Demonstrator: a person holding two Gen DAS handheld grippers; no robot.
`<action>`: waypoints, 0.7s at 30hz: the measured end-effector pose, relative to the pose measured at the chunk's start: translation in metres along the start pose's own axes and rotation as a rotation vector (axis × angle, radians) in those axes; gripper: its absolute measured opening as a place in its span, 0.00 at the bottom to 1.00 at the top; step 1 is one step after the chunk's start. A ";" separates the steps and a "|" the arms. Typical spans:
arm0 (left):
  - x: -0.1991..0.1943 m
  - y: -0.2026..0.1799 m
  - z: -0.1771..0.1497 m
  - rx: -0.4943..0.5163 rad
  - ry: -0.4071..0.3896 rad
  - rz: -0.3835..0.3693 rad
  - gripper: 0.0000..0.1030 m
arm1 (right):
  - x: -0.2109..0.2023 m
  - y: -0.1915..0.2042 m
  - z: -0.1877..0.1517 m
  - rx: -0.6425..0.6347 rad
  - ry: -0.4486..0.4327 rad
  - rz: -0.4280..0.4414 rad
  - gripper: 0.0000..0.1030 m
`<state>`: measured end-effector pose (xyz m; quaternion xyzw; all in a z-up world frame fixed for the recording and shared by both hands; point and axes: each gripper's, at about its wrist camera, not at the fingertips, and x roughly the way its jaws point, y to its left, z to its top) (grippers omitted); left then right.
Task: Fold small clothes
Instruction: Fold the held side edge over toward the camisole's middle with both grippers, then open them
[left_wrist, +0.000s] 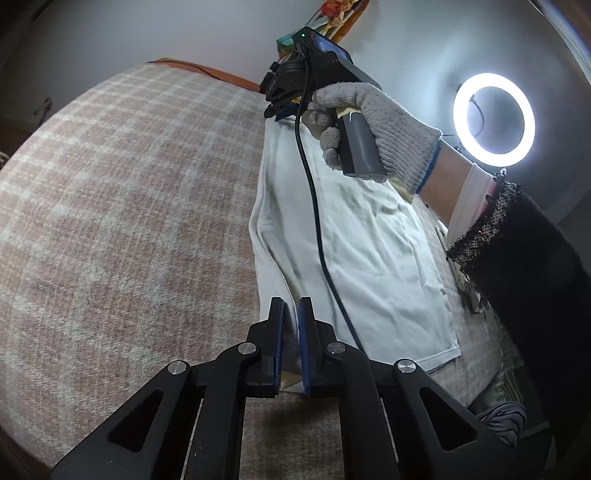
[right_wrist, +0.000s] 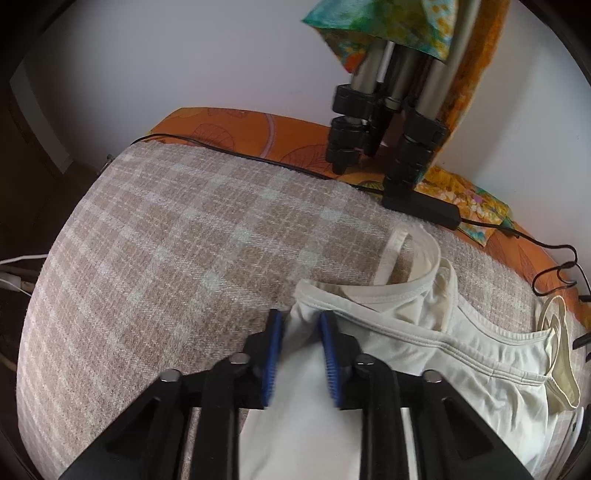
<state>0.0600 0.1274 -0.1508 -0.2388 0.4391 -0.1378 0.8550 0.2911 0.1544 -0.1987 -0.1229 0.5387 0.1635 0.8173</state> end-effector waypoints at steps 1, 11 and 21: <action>-0.001 -0.002 -0.001 0.010 -0.004 -0.008 0.06 | -0.002 -0.005 0.000 0.018 -0.001 0.022 0.03; -0.003 -0.039 -0.003 0.106 -0.015 -0.060 0.05 | -0.042 -0.052 -0.014 0.052 -0.051 0.081 0.01; 0.012 -0.086 -0.010 0.213 0.010 -0.112 0.05 | -0.081 -0.103 -0.034 0.109 -0.113 0.079 0.01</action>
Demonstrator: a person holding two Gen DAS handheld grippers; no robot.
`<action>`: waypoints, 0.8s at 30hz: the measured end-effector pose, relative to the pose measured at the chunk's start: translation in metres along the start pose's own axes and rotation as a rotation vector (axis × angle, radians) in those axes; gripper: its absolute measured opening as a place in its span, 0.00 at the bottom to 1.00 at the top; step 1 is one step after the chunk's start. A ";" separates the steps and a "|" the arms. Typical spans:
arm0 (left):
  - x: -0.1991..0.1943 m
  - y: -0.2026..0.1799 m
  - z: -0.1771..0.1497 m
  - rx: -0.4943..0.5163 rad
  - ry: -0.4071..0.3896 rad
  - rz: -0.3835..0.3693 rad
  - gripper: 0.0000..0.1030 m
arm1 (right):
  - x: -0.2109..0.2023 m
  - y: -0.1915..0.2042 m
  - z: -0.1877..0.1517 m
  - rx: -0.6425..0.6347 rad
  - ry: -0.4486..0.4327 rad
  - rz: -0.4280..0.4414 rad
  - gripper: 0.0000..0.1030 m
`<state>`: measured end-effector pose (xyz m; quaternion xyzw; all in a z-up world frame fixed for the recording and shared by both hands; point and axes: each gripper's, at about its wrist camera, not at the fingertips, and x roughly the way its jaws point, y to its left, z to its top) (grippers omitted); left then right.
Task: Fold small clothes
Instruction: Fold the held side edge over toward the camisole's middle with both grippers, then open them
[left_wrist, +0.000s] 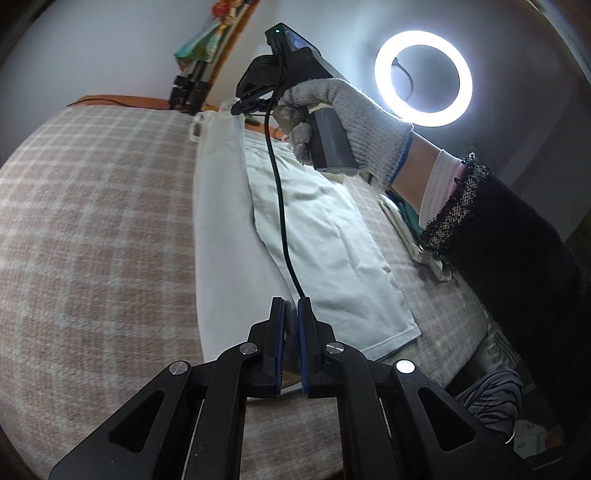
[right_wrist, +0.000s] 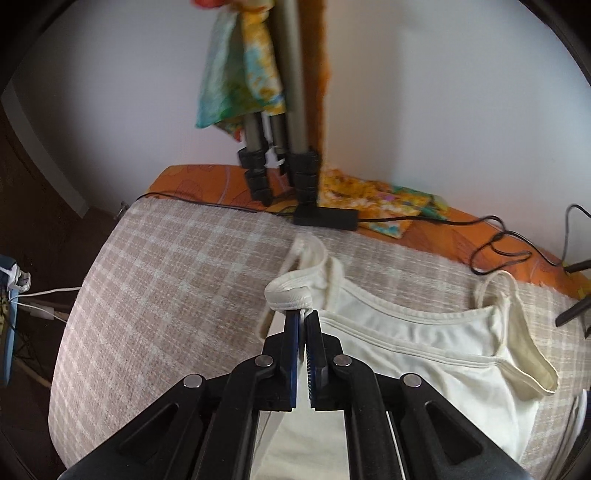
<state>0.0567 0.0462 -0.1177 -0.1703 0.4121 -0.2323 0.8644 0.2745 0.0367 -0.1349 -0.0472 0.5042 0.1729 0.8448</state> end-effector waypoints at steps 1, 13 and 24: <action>0.004 -0.004 0.000 0.010 0.008 -0.003 0.05 | 0.001 -0.004 -0.001 0.009 0.000 -0.005 0.01; 0.044 -0.023 -0.007 0.080 0.107 0.004 0.05 | 0.026 -0.058 -0.026 0.091 0.038 -0.014 0.01; 0.060 -0.026 -0.017 0.090 0.206 -0.015 0.10 | 0.038 -0.054 -0.027 0.062 0.045 -0.015 0.05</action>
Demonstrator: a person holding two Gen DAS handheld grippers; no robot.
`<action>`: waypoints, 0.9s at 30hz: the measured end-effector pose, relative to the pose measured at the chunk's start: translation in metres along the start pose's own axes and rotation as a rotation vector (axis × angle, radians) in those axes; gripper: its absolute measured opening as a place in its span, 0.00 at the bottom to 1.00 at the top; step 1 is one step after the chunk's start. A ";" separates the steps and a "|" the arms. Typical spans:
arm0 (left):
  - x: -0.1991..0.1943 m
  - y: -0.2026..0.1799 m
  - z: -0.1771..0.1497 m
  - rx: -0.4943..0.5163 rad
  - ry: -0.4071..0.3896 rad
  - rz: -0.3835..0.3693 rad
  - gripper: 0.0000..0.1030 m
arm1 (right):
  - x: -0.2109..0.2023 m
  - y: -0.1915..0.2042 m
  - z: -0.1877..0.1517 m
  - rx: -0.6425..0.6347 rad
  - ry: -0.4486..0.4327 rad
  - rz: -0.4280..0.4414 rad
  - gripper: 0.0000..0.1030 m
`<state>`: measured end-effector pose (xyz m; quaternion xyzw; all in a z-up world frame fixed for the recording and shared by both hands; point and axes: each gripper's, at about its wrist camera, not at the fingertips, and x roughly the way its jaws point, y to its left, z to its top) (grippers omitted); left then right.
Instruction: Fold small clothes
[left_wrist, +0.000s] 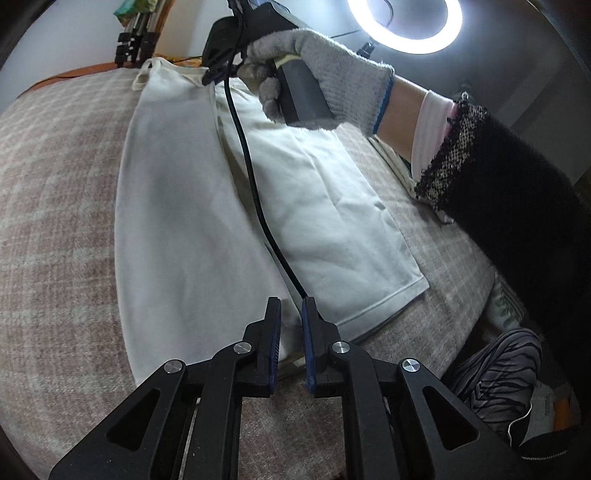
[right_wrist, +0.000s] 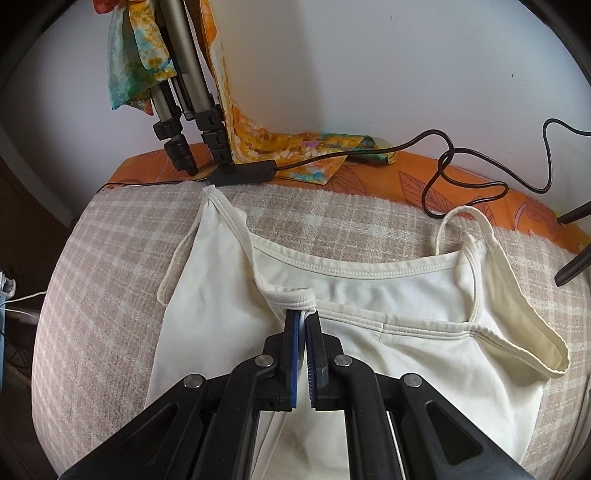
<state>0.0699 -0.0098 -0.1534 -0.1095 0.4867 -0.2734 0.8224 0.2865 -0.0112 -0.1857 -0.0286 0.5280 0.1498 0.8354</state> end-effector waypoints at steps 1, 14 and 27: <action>0.001 -0.001 0.000 0.004 0.010 0.001 0.10 | -0.001 -0.001 0.000 0.002 0.000 -0.001 0.08; -0.012 -0.026 0.001 0.072 -0.062 0.013 0.17 | -0.075 -0.032 -0.016 0.047 -0.132 0.025 0.31; 0.005 -0.086 0.017 0.241 -0.109 0.020 0.19 | -0.152 -0.109 -0.057 0.101 -0.217 0.013 0.32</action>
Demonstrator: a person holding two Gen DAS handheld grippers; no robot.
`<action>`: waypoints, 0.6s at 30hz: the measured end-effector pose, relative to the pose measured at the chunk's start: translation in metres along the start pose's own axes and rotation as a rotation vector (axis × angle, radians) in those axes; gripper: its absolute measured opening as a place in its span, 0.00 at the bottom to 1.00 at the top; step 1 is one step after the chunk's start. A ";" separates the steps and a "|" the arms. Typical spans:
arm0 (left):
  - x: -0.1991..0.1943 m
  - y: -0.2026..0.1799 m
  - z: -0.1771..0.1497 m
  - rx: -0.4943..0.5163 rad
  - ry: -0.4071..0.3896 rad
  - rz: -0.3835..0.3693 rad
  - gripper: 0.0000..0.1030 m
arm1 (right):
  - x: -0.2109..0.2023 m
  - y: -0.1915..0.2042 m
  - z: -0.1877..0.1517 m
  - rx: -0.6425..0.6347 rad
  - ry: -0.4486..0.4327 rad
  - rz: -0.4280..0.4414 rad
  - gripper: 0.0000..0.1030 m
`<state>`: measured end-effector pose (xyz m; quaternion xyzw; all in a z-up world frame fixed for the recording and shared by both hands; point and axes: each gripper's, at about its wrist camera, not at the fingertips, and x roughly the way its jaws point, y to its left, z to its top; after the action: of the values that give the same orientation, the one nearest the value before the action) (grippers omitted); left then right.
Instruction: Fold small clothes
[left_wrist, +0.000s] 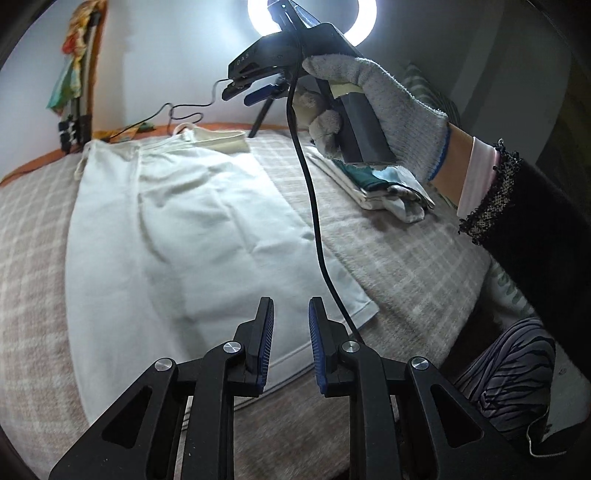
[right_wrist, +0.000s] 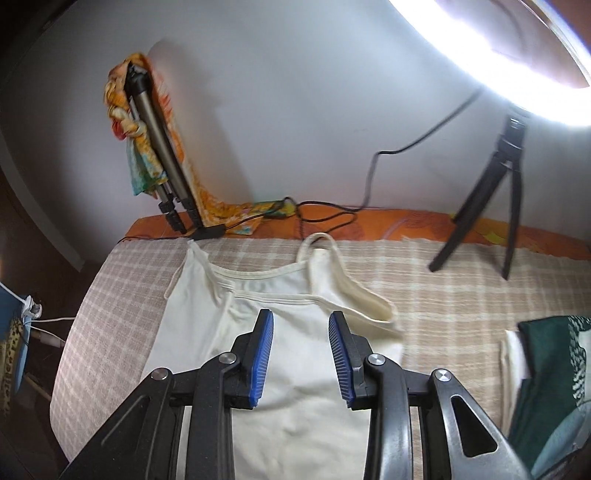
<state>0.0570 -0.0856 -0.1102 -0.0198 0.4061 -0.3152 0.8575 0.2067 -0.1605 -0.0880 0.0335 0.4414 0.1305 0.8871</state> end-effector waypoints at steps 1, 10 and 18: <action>0.004 -0.006 0.001 0.018 0.002 -0.001 0.24 | -0.004 -0.009 -0.002 0.007 -0.001 -0.004 0.32; 0.040 -0.051 0.003 0.134 0.048 -0.034 0.41 | -0.022 -0.069 -0.014 0.043 -0.005 -0.029 0.32; 0.070 -0.076 -0.005 0.244 0.101 -0.010 0.44 | -0.022 -0.096 -0.022 0.009 0.017 -0.015 0.36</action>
<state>0.0463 -0.1841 -0.1395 0.0986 0.4074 -0.3673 0.8303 0.1960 -0.2598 -0.1006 0.0332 0.4496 0.1221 0.8842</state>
